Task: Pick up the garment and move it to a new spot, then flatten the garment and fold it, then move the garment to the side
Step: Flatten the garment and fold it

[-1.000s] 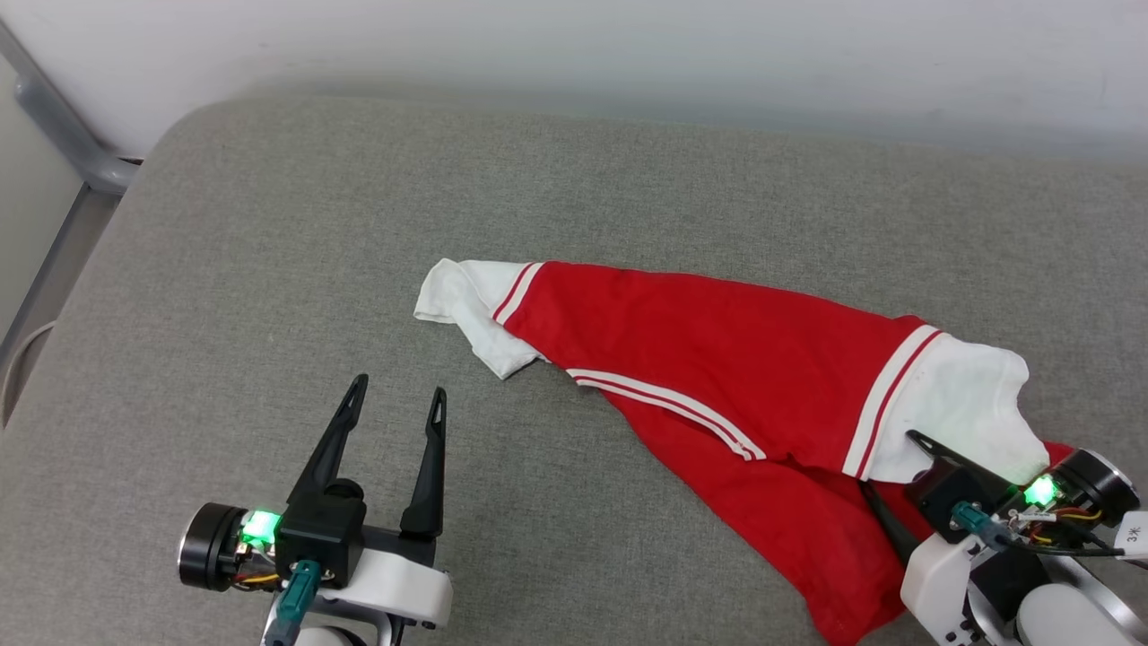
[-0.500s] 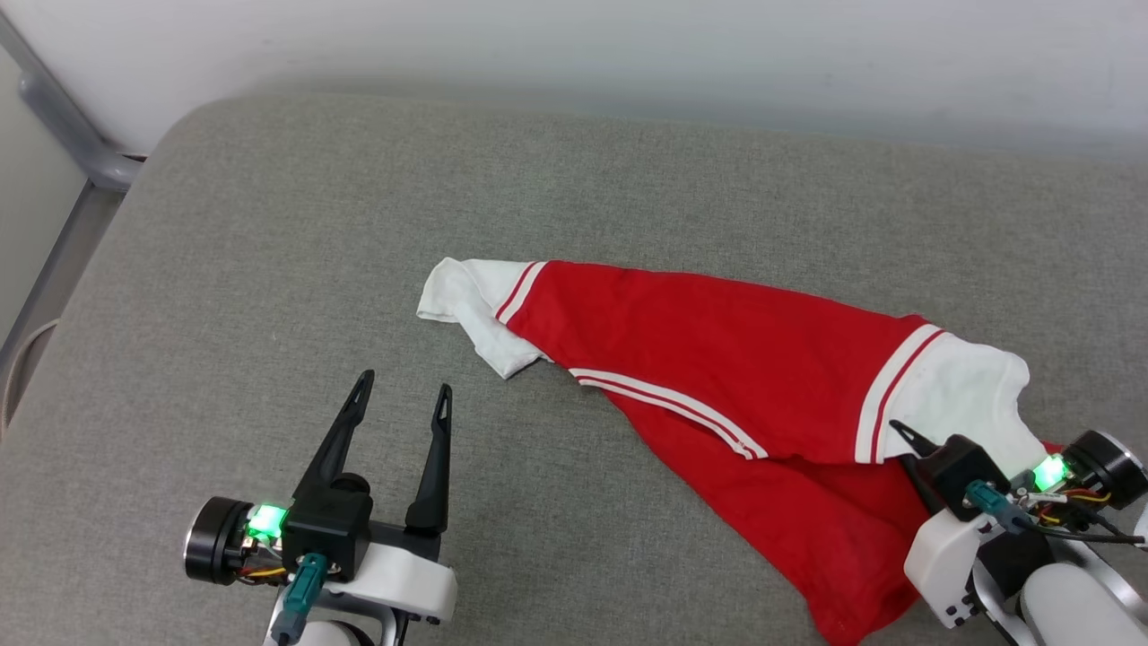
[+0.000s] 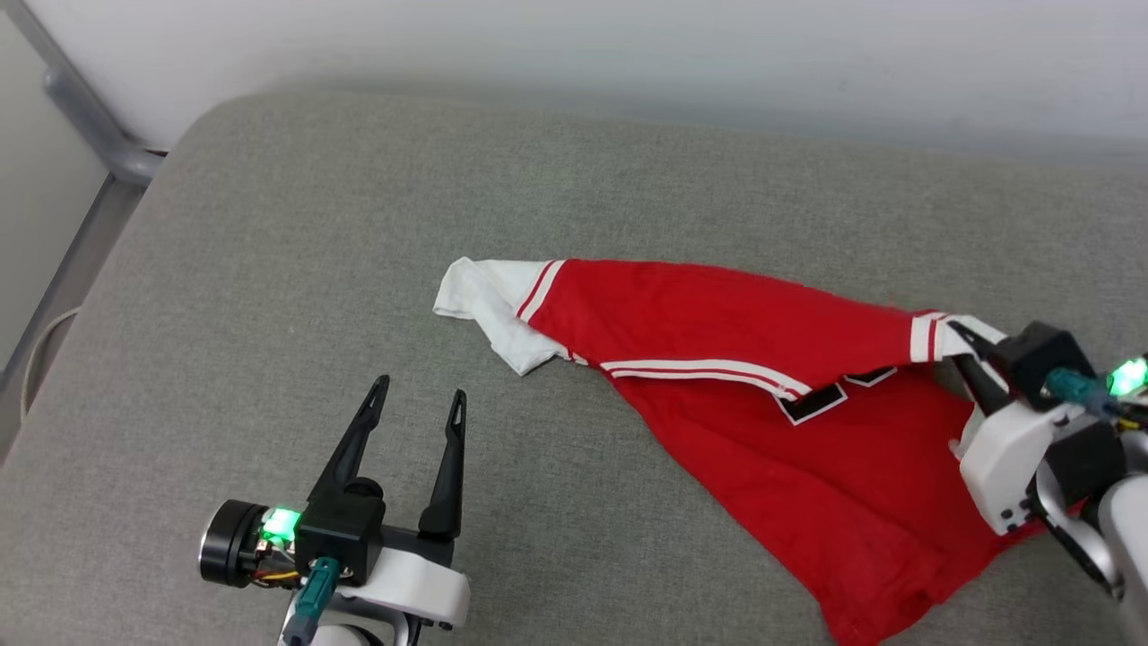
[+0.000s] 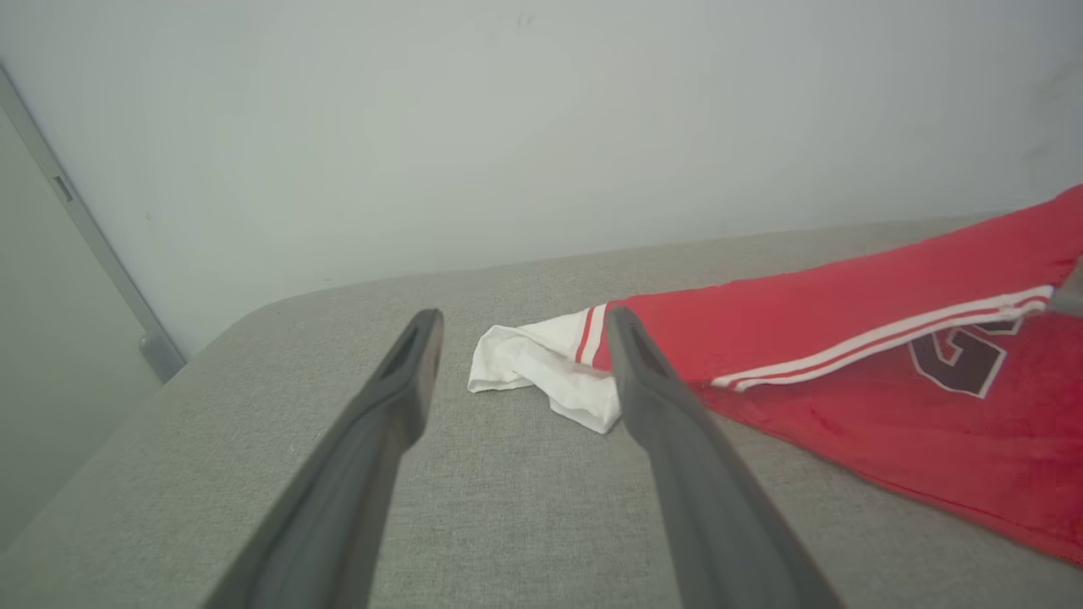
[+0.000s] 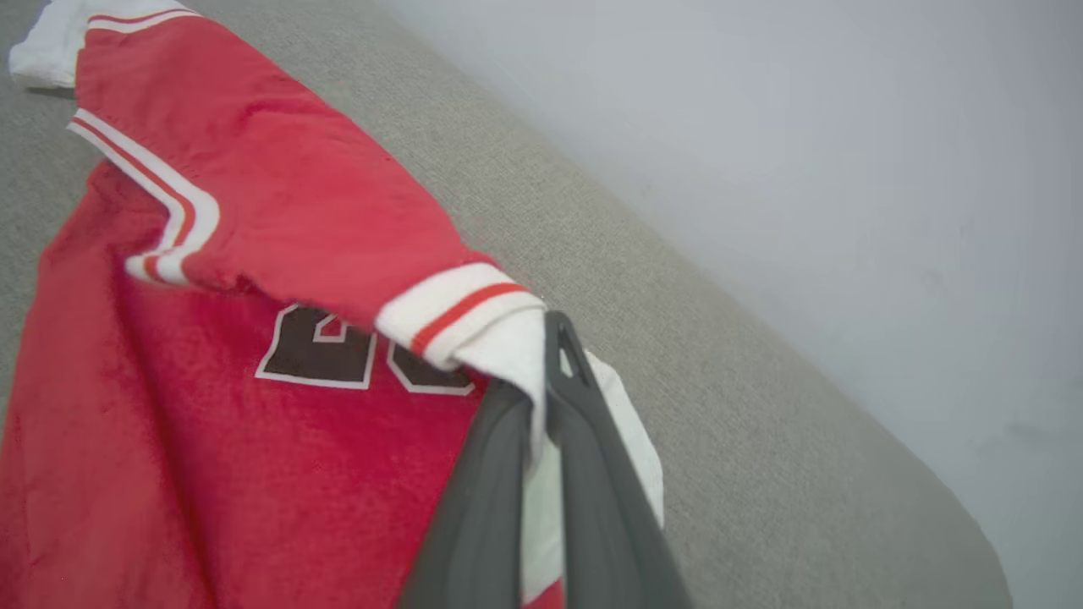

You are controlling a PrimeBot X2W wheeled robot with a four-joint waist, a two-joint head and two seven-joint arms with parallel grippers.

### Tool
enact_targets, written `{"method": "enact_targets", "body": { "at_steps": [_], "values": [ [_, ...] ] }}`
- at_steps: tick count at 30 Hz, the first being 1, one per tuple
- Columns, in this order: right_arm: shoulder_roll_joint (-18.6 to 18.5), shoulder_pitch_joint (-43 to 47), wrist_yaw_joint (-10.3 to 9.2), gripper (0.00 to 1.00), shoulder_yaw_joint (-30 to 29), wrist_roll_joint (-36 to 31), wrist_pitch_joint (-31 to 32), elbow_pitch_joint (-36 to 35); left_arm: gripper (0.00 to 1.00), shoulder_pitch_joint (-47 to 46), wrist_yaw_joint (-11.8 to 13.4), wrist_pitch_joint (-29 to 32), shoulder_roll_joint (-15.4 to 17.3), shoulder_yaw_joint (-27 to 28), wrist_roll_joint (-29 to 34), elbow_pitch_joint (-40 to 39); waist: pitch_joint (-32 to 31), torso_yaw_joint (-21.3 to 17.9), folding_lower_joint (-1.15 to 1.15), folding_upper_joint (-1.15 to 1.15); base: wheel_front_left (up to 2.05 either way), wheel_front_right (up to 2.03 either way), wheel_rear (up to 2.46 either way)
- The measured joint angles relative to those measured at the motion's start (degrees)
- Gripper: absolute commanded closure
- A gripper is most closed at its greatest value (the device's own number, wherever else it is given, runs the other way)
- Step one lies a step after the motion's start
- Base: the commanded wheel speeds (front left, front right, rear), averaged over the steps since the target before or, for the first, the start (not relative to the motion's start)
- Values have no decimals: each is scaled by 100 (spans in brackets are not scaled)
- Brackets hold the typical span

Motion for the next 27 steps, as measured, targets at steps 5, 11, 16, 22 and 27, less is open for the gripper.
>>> {"method": "enact_targets", "body": {
  "at_steps": [5,11,16,22,27],
  "values": [
    [-550,-947,0,100,245,634,787,29,0,-127,-3,0,-67,-62,3,-1,335,201,0,0,0,0,0],
    [-1296,-2355,1,100,973,1680,1815,781,0,-449,-4,0,-196,-253,-13,18,919,679,1,0,0,0,0],
    [-1582,-3186,0,100,1252,1924,2009,1517,0,-584,2,0,-278,-394,-66,42,1224,1031,1,0,0,0,0],
    [-1752,-3988,1,0,1619,1811,1806,2619,0,-660,57,0,-311,-552,-129,80,1524,1446,1,0,0,0,0],
    [-1679,-4168,0,0,1566,1617,1511,3293,0,-672,101,0,-322,-567,-159,108,1525,1483,1,0,0,0,0]
  ]
}}
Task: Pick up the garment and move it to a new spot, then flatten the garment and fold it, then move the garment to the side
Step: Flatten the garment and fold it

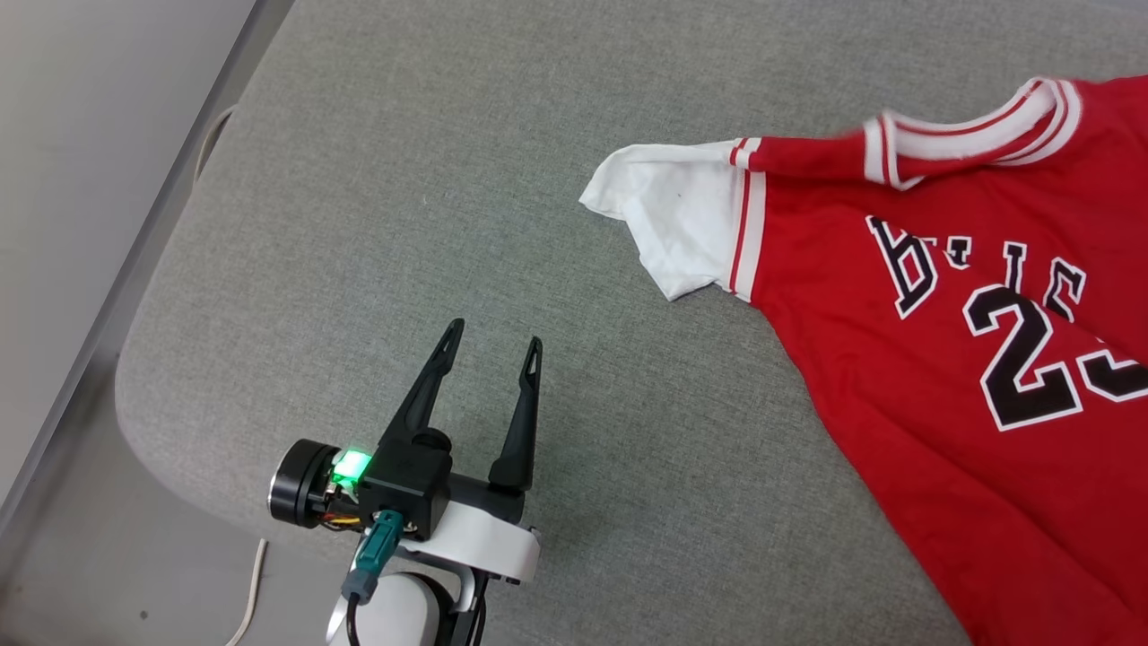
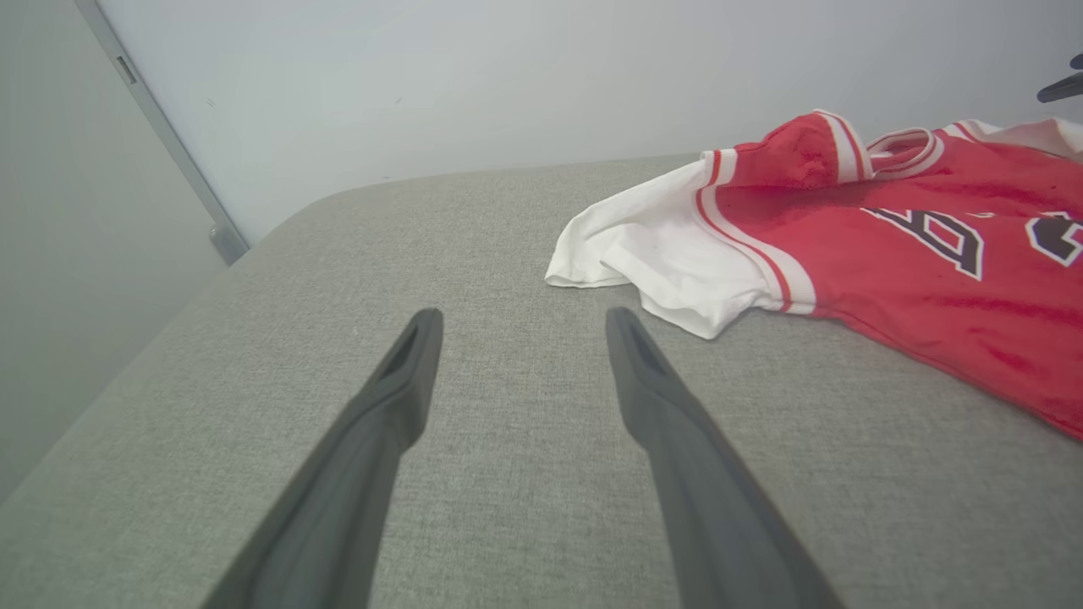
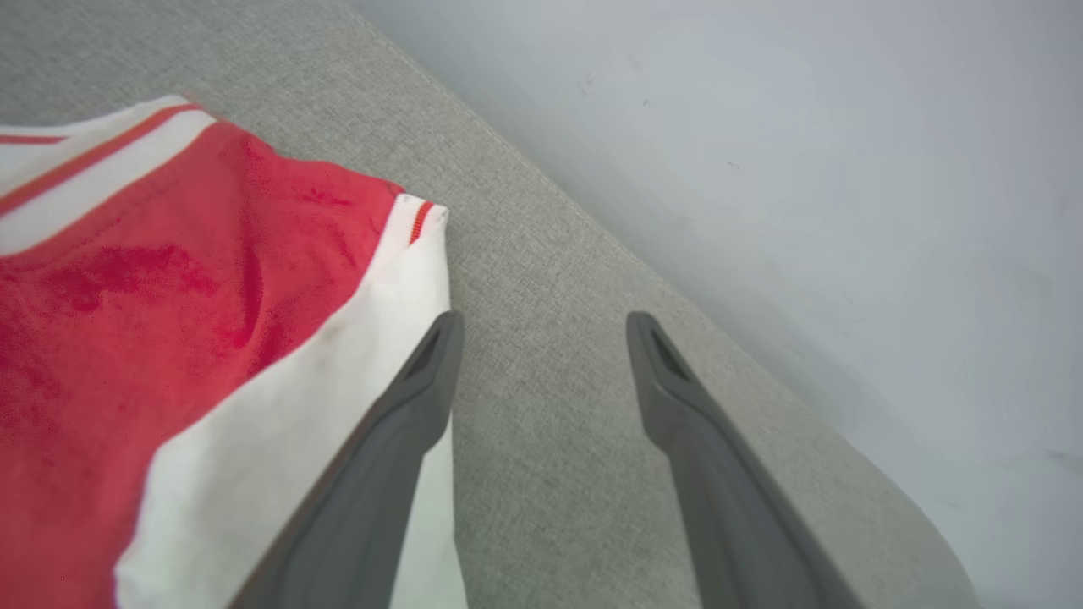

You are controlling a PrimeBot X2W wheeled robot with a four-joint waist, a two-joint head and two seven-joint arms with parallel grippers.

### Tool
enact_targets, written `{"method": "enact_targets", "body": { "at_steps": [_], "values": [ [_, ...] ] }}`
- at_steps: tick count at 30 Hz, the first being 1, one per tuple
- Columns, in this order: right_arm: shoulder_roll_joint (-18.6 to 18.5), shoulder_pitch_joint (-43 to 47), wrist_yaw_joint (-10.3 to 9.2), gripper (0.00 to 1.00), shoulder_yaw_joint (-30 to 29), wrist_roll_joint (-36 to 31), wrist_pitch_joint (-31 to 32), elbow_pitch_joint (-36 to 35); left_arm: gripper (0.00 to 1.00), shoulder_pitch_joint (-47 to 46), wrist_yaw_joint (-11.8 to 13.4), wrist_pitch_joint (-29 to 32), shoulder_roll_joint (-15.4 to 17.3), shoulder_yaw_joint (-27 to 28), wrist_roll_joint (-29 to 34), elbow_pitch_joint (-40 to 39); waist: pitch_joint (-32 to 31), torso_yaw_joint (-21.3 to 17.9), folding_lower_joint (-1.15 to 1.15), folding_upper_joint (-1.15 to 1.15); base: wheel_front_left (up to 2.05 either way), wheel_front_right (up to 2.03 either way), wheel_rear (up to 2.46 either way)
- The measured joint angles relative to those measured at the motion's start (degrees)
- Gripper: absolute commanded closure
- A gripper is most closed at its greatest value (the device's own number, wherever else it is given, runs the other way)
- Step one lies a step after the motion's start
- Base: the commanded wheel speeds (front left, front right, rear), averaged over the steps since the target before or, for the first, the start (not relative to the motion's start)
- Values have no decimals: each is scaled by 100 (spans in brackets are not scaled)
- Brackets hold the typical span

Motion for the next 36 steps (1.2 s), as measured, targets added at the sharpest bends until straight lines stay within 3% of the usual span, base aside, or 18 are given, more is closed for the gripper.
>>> {"method": "enact_targets", "body": {
  "at_steps": [7,16,27,32,36],
  "values": [
    [430,-133,0,0,-399,-359,-1059,812,0,-1,-2,0,-4,113,56,24,-313,-252,0,0,0,0,0],
    [1001,130,0,0,-764,-205,-2380,828,0,156,-56,0,92,409,86,25,-992,-686,-1,0,0,0,0],
    [1618,1894,0,0,-1354,122,-3621,-343,0,587,-131,0,176,760,22,-89,-1790,-1380,-2,0,0,0,0],
    [1963,3023,0,0,-2072,88,-3805,-1211,0,765,-204,0,176,849,0,-125,-2042,-1651,-2,0,0,0,0],
    [2453,3965,0,0,-2616,-209,-3850,-1928,0,874,-261,0,172,902,-1,-140,-2192,-1801,-2,0,0,0,0]
  ]
}}
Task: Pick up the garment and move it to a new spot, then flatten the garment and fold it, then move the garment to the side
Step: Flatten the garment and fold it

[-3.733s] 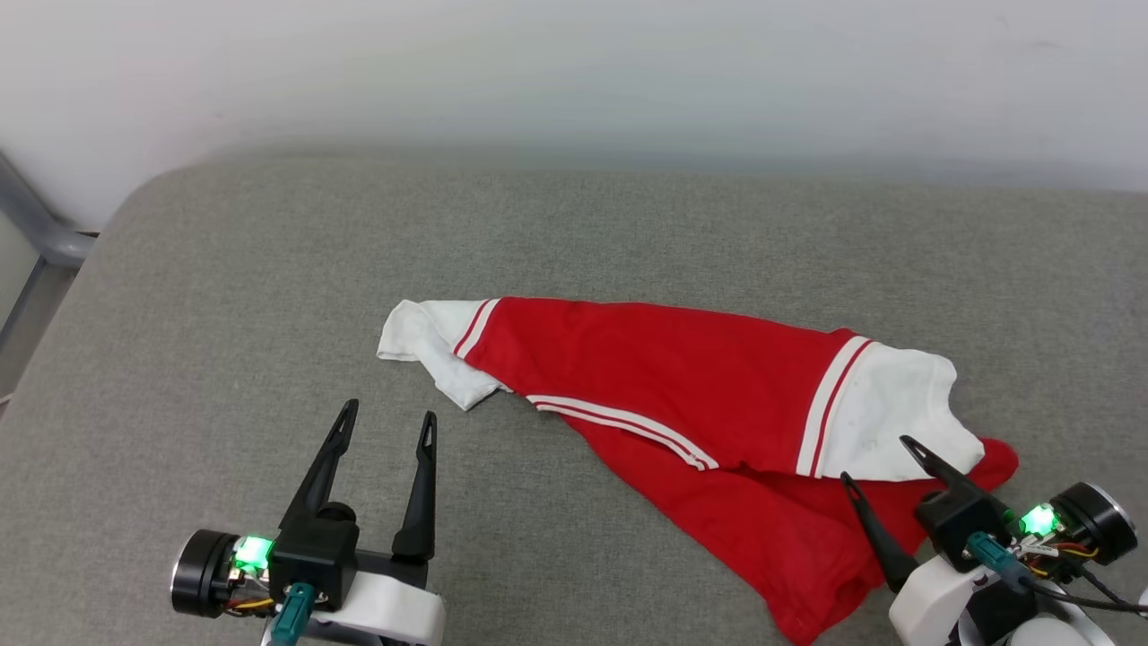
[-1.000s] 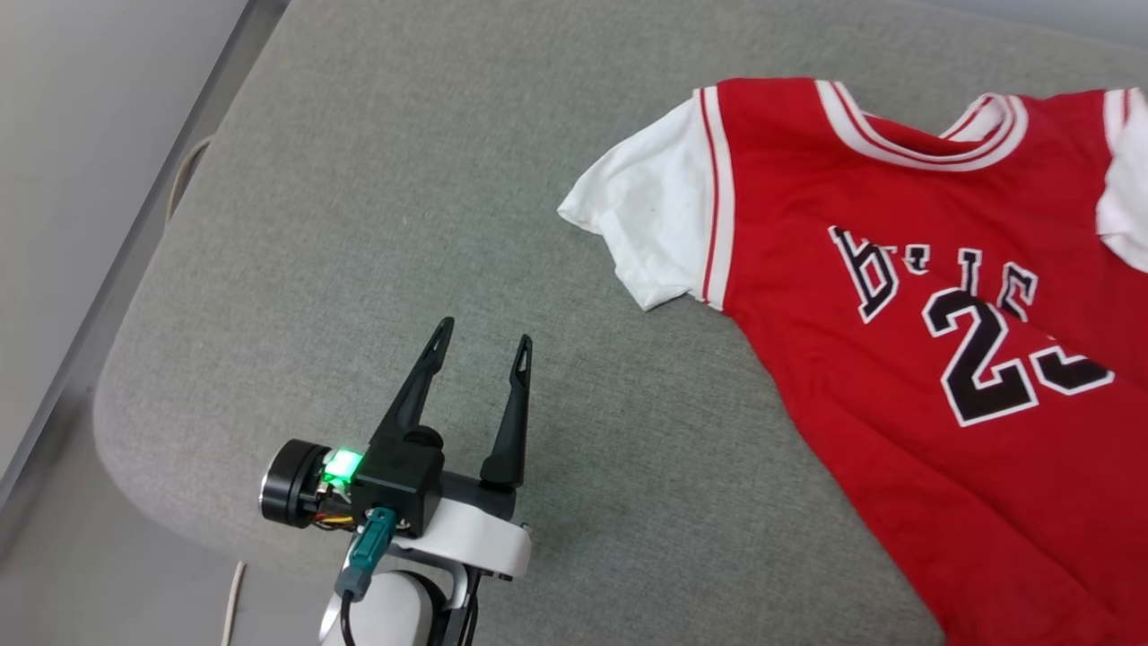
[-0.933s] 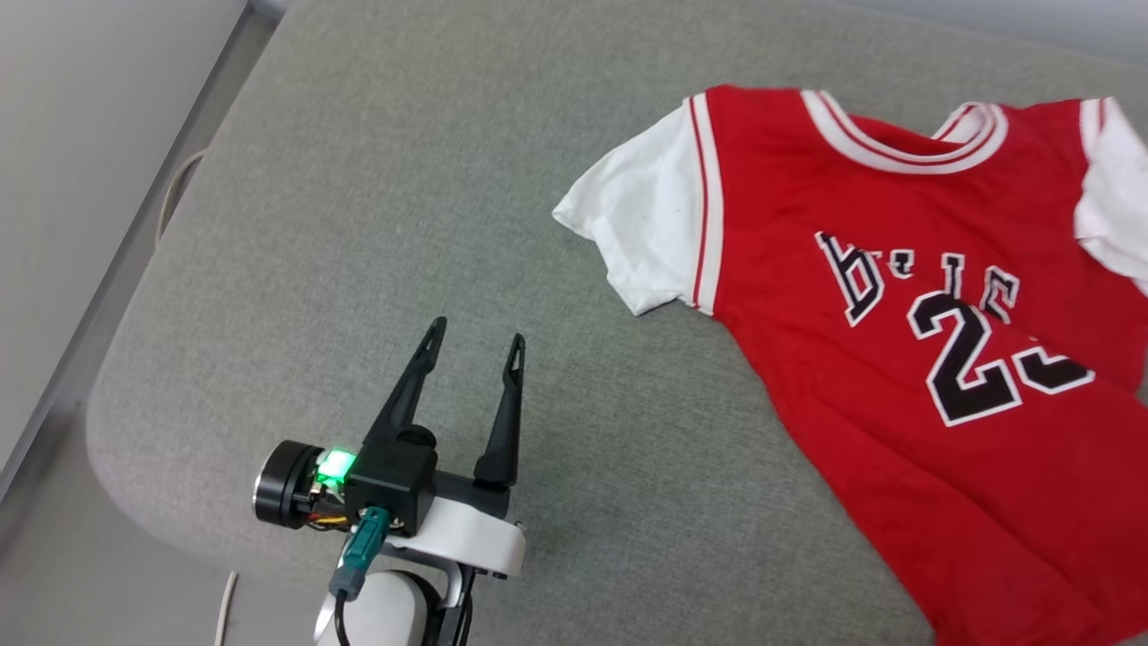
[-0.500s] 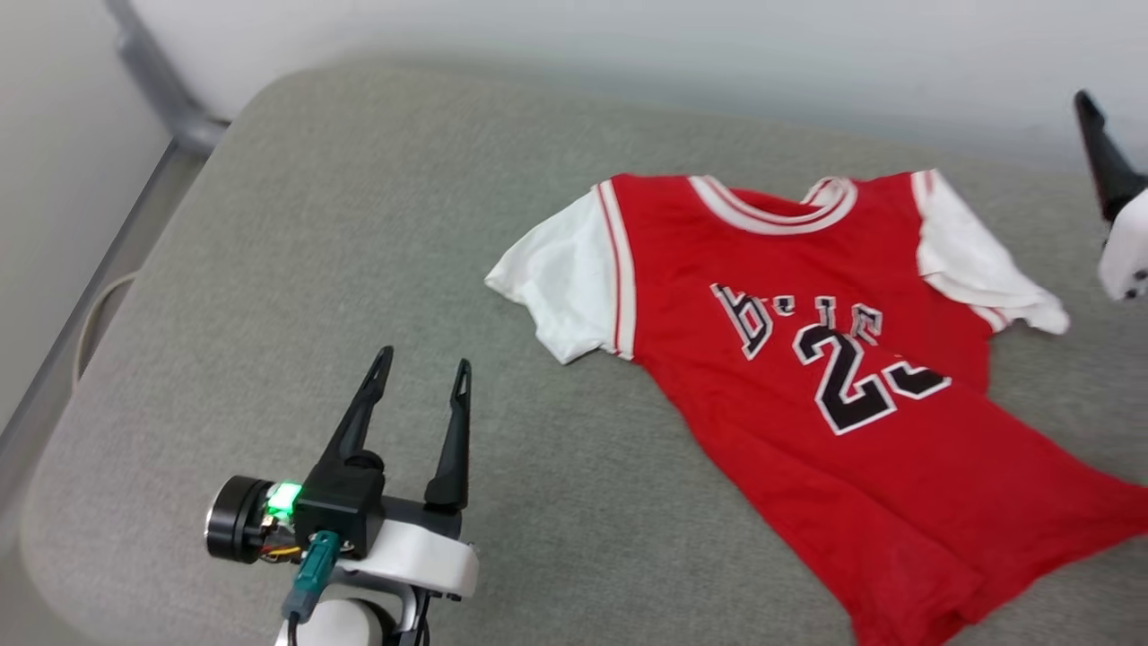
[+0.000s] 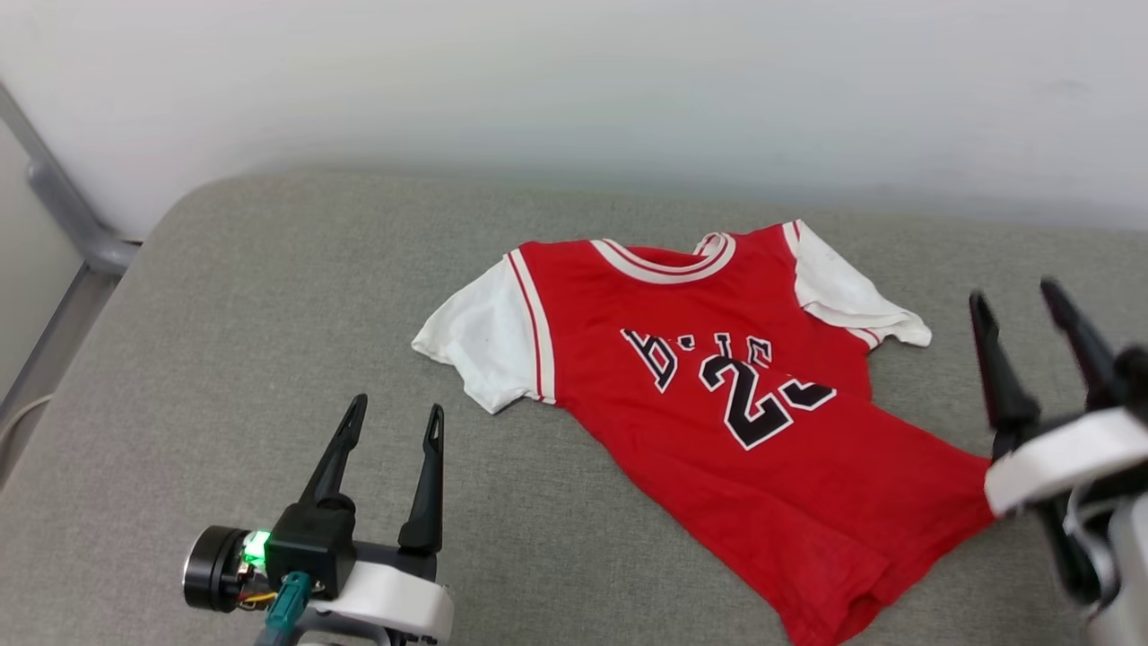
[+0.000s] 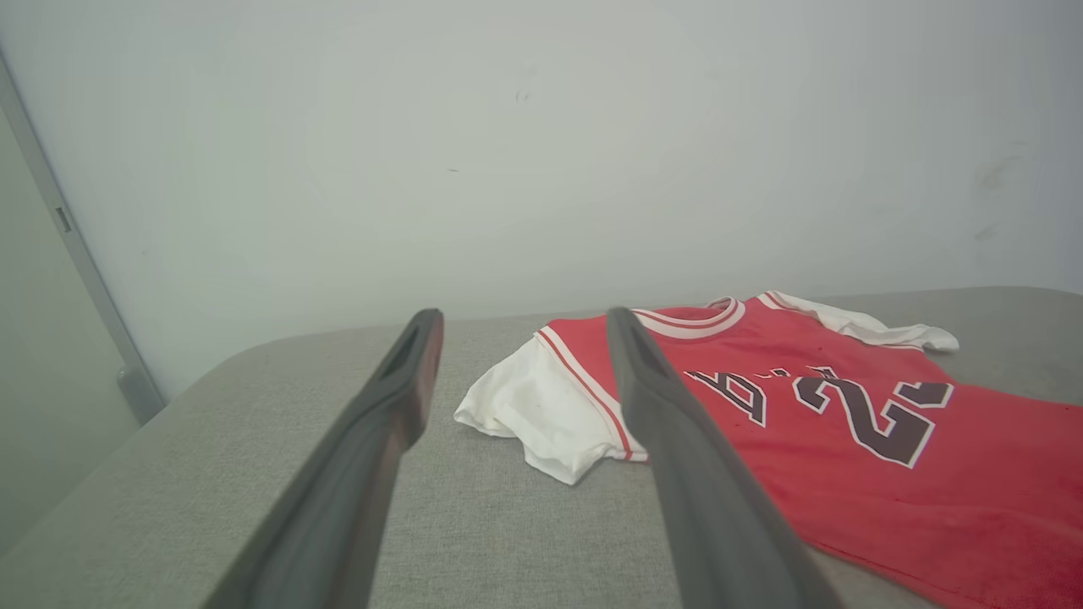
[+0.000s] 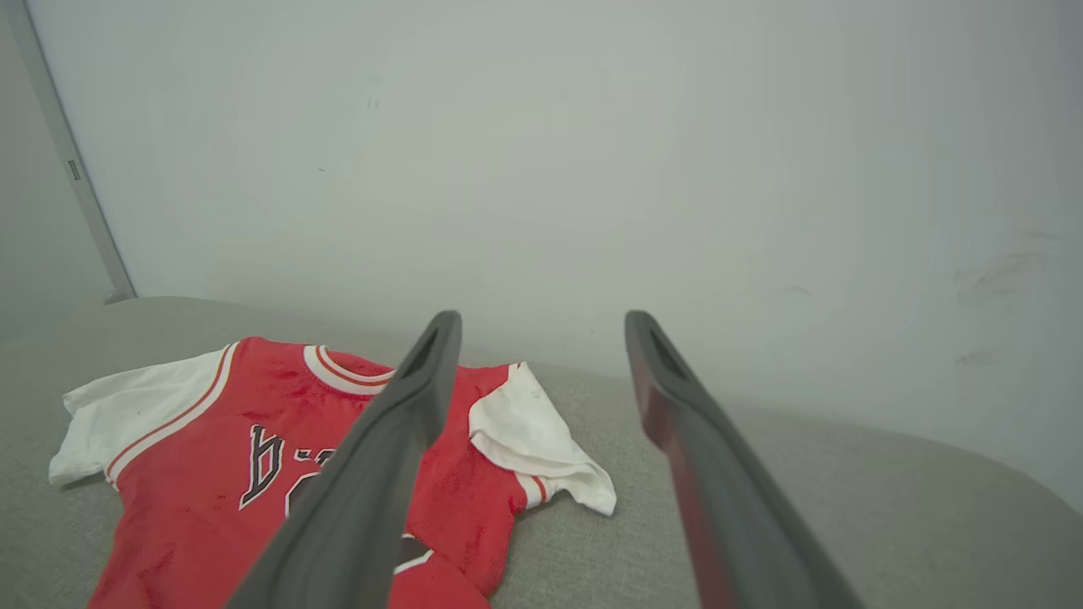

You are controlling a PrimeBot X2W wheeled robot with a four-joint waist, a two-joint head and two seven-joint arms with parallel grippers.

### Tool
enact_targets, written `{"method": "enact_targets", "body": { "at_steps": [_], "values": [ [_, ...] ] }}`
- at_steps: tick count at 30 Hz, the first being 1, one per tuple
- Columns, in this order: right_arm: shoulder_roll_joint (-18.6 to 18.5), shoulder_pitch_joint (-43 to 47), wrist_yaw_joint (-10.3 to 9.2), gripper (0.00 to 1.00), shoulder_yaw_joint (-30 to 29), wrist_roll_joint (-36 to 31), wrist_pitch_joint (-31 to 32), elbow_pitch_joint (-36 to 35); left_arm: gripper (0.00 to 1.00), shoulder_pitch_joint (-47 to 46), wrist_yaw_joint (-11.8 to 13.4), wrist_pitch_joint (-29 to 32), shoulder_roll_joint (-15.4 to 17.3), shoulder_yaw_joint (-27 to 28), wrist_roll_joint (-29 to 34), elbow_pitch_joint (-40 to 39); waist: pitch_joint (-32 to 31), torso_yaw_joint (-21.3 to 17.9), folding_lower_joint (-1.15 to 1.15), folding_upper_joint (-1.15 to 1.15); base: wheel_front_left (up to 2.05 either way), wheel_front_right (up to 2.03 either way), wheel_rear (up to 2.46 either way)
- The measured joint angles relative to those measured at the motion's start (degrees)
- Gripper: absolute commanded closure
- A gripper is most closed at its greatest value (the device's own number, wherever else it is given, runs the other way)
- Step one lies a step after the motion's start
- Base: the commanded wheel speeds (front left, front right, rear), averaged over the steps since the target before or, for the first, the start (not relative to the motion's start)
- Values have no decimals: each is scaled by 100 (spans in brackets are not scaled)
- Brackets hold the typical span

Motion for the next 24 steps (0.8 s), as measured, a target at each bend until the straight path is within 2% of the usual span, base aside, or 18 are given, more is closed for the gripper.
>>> {"method": "enact_targets", "body": {
  "at_steps": [6,10,16,19,24],
  "values": [
    [736,1089,-1,0,-673,-357,60,-801,0,157,-77,0,-23,15,3,24,-135,-119,0,0,0,0,0],
    [931,1368,-1,0,-822,-504,186,-1147,0,190,-104,0,-42,2,5,27,-118,-153,1,0,0,0,0],
    [771,1407,-1,0,-730,-606,582,-1436,0,163,-146,0,-82,-10,44,22,-17,-133,1,0,0,0,0],
    [543,1396,-1,0,-554,-625,1059,-1461,0,127,-154,0,-96,-3,46,21,67,-91,1,0,0,0,0],
    [94,1208,0,0,-202,-349,2325,-1373,0,37,-154,0,-115,-9,63,13,291,-2,2,0,0,0,0]
  ]
}}
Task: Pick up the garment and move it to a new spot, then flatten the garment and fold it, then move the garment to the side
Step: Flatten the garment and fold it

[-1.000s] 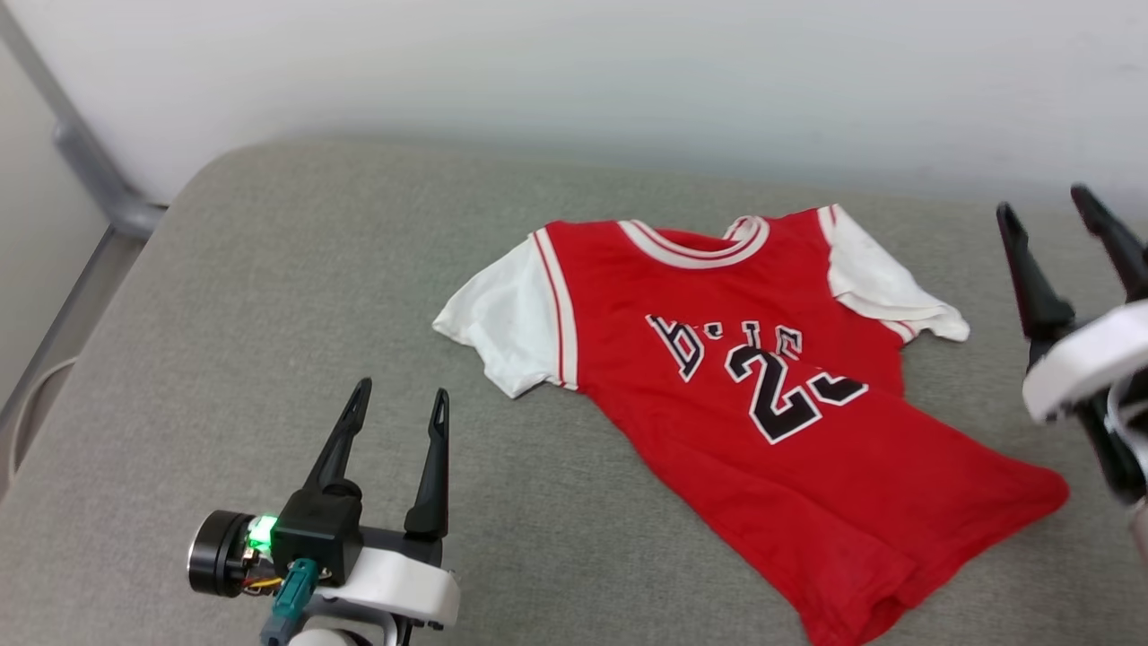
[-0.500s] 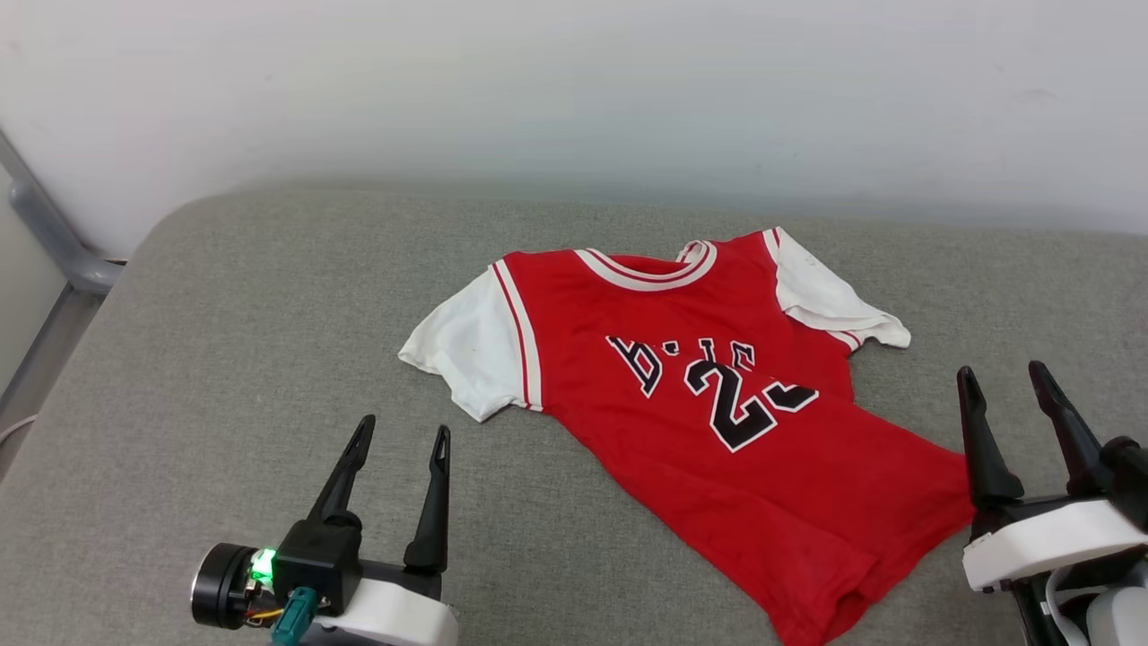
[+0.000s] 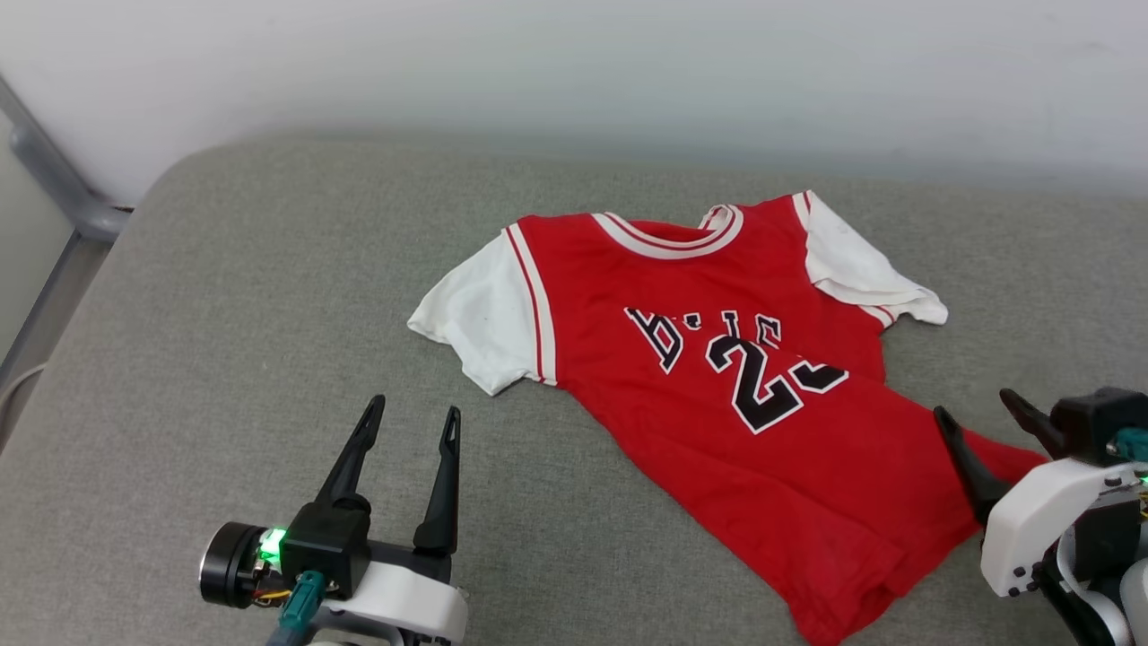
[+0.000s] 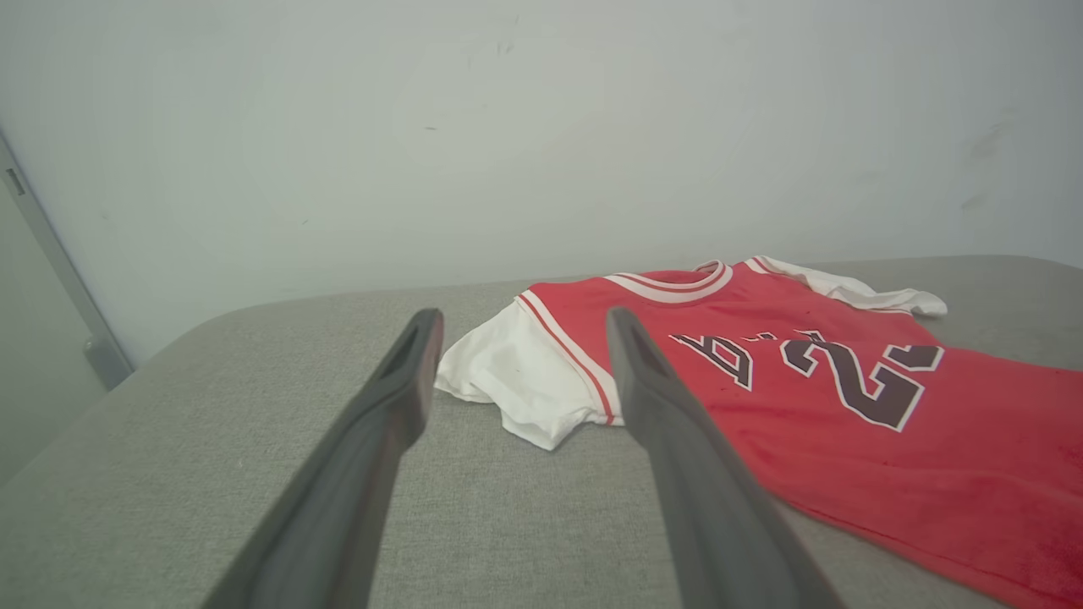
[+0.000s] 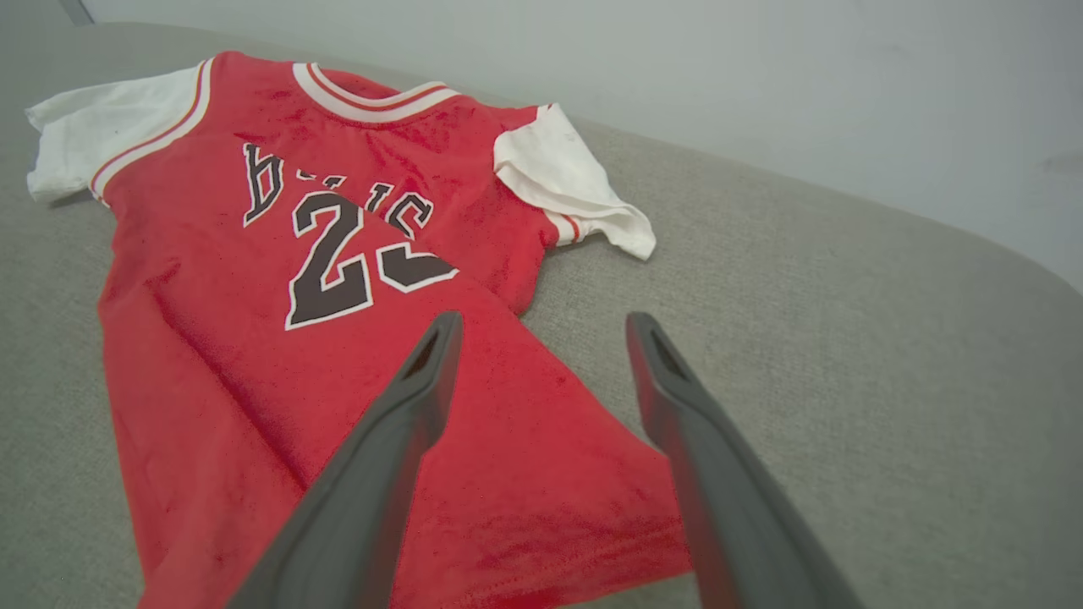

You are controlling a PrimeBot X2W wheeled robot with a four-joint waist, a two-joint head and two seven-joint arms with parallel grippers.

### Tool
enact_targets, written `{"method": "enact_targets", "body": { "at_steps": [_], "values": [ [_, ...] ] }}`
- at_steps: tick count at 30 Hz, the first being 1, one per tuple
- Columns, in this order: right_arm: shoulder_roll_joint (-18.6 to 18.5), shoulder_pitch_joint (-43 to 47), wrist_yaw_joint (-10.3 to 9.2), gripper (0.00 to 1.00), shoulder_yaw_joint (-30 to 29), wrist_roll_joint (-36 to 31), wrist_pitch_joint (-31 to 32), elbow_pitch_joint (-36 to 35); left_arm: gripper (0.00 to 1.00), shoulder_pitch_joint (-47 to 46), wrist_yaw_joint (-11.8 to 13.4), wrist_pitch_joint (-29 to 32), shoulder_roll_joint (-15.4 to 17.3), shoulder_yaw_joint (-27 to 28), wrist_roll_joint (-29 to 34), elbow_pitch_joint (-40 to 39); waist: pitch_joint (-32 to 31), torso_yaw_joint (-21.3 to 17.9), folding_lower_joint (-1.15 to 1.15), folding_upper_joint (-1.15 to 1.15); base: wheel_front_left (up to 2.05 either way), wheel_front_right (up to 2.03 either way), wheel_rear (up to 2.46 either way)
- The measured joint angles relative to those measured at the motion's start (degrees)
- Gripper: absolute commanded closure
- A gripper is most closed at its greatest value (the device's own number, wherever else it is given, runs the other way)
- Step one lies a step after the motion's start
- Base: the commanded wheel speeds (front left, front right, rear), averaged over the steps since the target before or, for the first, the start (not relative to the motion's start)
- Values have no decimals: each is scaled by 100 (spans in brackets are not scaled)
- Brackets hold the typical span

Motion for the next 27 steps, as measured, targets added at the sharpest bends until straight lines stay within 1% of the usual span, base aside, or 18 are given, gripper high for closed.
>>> {"method": "enact_targets", "body": {
  "at_steps": [4,7,10,13,19,20,21,22,25,27],
  "values": [
    [-397,-266,-1,0,261,247,1113,172,0,-116,0,0,-15,-65,32,16,213,105,1,0,0,0,0],
    [-672,-456,-3,0,354,391,1906,366,0,-204,-1,0,-23,-108,33,41,349,218,0,0,0,0,0],
    [-758,-636,1,0,408,616,2458,516,0,-264,5,0,-35,-140,33,51,466,341,0,0,0,0,0],
    [-1005,-794,0,0,526,625,2693,657,0,-332,11,0,-37,-166,32,58,569,458,1,0,0,0,0],
    [-1159,-888,-1,0,740,776,2855,1035,0,-395,32,0,-48,-199,31,70,698,631,1,0,0,0,0],
    [-1159,-883,-3,19,781,826,2874,1095,0,-408,33,0,-48,-199,30,71,704,645,0,0,0,0,0],
    [-1159,-873,-3,69,810,884,2880,1132,0,-410,35,0,-49,-197,29,78,704,653,0,0,0,0,0],
    [-1143,-872,-3,100,818,980,2874,1159,0,-410,51,0,-51,-197,27,89,696,652,0,0,0,0,0],
    [-1028,-808,-4,100,934,1319,2896,1176,0,-405,66,0,-53,-179,23,124,628,627,0,0,0,0,0],
    [-1017,-743,-7,100,1024,1533,2918,1120,0,-378,65,0,-53,-175,24,149,559,592,0,0,0,0,0]
  ]
}}
